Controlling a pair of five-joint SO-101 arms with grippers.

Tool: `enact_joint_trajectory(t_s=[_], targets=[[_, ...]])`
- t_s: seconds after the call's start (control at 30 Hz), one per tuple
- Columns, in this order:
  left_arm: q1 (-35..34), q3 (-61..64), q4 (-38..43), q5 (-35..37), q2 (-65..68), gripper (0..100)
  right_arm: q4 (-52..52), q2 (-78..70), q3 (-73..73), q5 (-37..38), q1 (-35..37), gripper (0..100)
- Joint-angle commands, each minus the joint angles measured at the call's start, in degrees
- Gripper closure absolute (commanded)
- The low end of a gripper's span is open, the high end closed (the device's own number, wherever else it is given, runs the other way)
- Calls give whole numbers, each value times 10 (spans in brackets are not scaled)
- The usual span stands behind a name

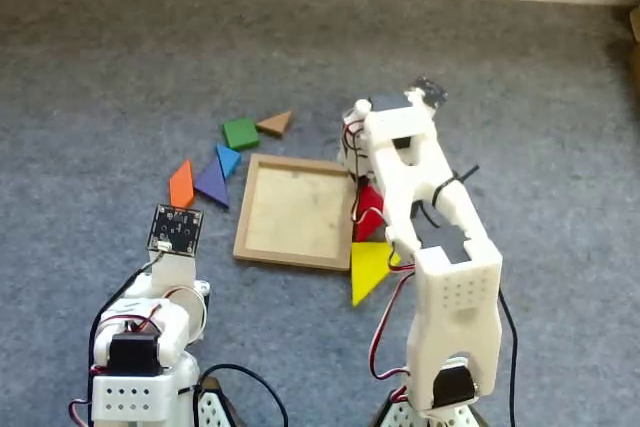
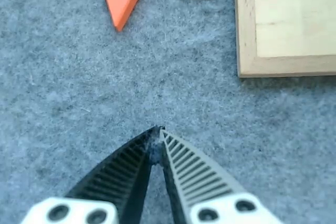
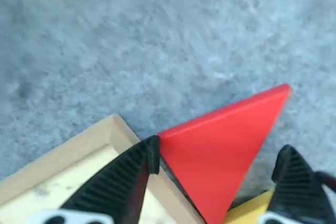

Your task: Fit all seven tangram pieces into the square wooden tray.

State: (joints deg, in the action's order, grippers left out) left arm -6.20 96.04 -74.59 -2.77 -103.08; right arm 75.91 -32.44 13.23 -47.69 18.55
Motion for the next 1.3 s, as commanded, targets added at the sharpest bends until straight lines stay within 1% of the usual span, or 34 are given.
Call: enact_joint_trajectory(t_s=[0.0,0.3,0.47,0.6,0.73,0.83,1.0,1.27], targets=[[-6,12,-2,2,1,993,17,-1,10,-1,-12,663],[-6,12,-2,2,1,993,12,-2,9,-1,-13,664],[-6,12,-2,2,1,993,-22,-3,8,-4,-11,664],[-6,12,-2,2,1,993,-24,-4,8,-2,-9,664],[-6,12,-2,2,1,993,-21,-36,9,-2,-1,664],[-6,12,-2,2,1,993,-11,-58,14,-2,-2,666],[-6,12,-2,2,1,993,47,-57,15,-4,-2,666],[-6,12,-2,2,1,993,55,-57,15,-4,-5,667]])
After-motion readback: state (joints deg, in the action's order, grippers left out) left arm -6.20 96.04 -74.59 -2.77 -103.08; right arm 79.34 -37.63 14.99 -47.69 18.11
